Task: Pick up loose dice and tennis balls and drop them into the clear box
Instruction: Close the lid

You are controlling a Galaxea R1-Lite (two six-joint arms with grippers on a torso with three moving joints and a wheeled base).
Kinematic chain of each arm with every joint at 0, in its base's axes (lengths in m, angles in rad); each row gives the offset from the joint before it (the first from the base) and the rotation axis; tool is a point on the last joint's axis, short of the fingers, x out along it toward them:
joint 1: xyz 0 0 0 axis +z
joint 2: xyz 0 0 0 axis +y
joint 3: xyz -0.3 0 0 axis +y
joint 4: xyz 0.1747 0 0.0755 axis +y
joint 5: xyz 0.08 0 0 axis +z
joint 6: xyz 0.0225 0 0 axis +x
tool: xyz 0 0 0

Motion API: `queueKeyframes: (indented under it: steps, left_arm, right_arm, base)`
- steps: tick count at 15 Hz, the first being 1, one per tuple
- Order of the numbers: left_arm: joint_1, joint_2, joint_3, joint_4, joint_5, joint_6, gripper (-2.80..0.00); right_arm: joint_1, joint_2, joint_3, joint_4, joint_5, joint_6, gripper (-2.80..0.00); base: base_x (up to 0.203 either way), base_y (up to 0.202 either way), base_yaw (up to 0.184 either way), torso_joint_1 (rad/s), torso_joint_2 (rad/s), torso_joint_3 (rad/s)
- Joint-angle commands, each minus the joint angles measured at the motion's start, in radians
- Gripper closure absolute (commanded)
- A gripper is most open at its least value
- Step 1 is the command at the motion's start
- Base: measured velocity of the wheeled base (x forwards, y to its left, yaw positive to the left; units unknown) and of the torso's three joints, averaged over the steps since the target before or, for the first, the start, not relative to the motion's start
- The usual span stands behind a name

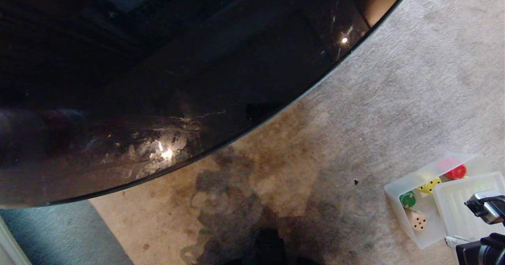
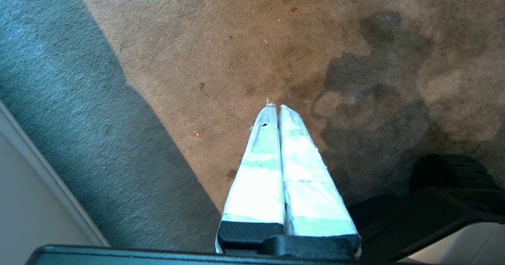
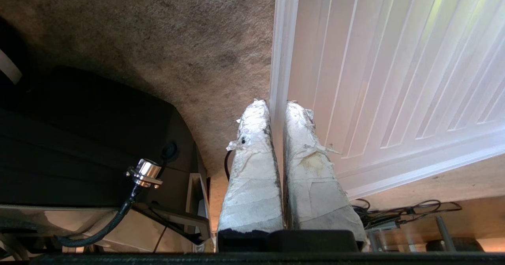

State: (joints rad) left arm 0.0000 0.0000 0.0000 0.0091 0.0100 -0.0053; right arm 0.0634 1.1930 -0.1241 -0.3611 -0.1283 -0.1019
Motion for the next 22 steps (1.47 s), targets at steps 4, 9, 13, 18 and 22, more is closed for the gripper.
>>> queueKeyframes:
  steps: [4,9,13,18,22]
  left_arm:
    - [0.000,0.000,0.000,0.000,0.001,-0.001,0.00]
    - [0.000,0.000,0.000,0.000,0.001,-0.001,0.00]
    - [0.000,0.000,0.000,0.000,0.001,-0.001,0.00]
    - [0.000,0.000,0.000,0.000,0.001,-0.001,0.00]
    - [0.000,0.000,0.000,0.000,0.001,-0.001,0.00]
  right_arm:
    - [-0.001,-0.001,0.000,-0.002,-0.001,-0.001,0.00]
    - [0.001,-0.001,0.004,-0.002,0.001,-0.001,0.00]
    - [0.001,-0.001,0.006,-0.002,0.001,-0.001,0.00]
    - [-0.001,-0.001,0.006,-0.002,0.001,-0.001,0.00]
    - [-0.001,-0.001,0.006,-0.002,0.001,-0.001,0.00]
  base:
    - [0.000,0.000,0.000,0.000,0.00,0.000]
    - [0.000,0.000,0.000,0.000,0.00,0.000]
    - [0.000,0.000,0.000,0.000,0.00,0.000]
    - [0.000,0.000,0.000,0.000,0.00,0.000]
    - [0.000,0.000,0.000,0.000,0.00,0.000]
